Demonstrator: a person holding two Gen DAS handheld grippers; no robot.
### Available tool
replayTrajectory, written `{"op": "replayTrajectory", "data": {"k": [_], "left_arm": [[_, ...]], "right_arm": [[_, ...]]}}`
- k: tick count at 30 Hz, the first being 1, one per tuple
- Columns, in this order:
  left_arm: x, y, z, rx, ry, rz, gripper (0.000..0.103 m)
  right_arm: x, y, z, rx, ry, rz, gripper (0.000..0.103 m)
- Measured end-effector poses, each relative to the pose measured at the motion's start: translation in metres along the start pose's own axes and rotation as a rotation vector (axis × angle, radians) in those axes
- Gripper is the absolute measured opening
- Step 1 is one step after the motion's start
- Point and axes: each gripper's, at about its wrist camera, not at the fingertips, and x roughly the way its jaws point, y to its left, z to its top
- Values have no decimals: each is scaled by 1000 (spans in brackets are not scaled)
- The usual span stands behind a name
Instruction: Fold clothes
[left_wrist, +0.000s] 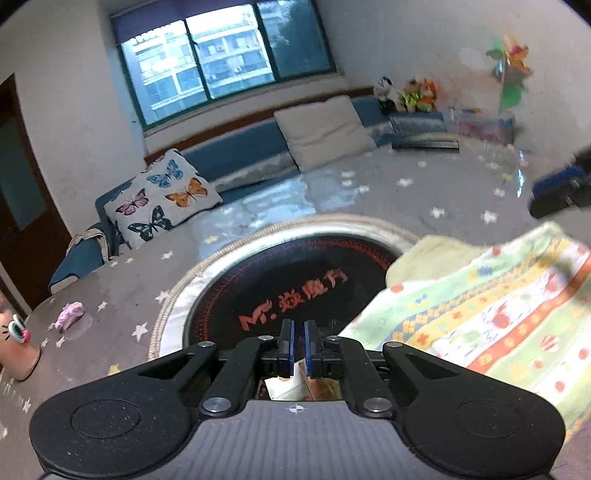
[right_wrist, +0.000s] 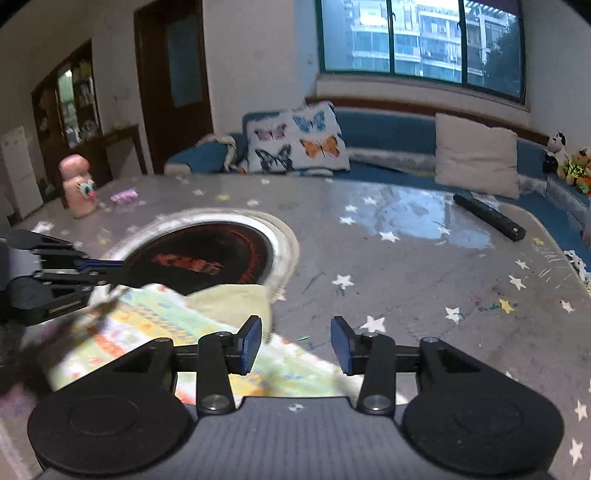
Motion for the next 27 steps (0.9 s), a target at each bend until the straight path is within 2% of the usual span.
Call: {"op": "replayTrajectory", "data": {"k": [5, 7, 10, 12, 14, 17, 21, 24, 27], "left_arm": [[-27, -15, 9, -30, -34, -113, 8], [-30, -25, 11, -19, -34, -159, 9], [-25, -38, 12, -9, -16, -195, 10], [-17, -41, 11, -14, 9, -201, 10], [-7, -41, 10, -19, 36, -198, 10], [8, -36, 9, -36, 78, -172, 10], [7, -32, 15, -65, 77, -181, 10], [8, -37, 21, -52, 65, -201, 10], [20, -42, 22, -41, 92, -199, 10]], "right_arm": [[-14, 10, -21, 31, 29, 80, 41], [-8, 9, -28, 39, 51, 74, 40], [6, -4, -36, 97, 87, 46, 34], [11, -13, -40, 132, 95, 24, 24], [12, -21, -38, 156, 93, 4, 21], [9, -18, -31, 139, 77, -9, 22], [12, -3, -21, 99, 54, 51, 22], [27, 14, -12, 58, 61, 94, 22], [48, 24, -7, 28, 83, 102, 22]]}}
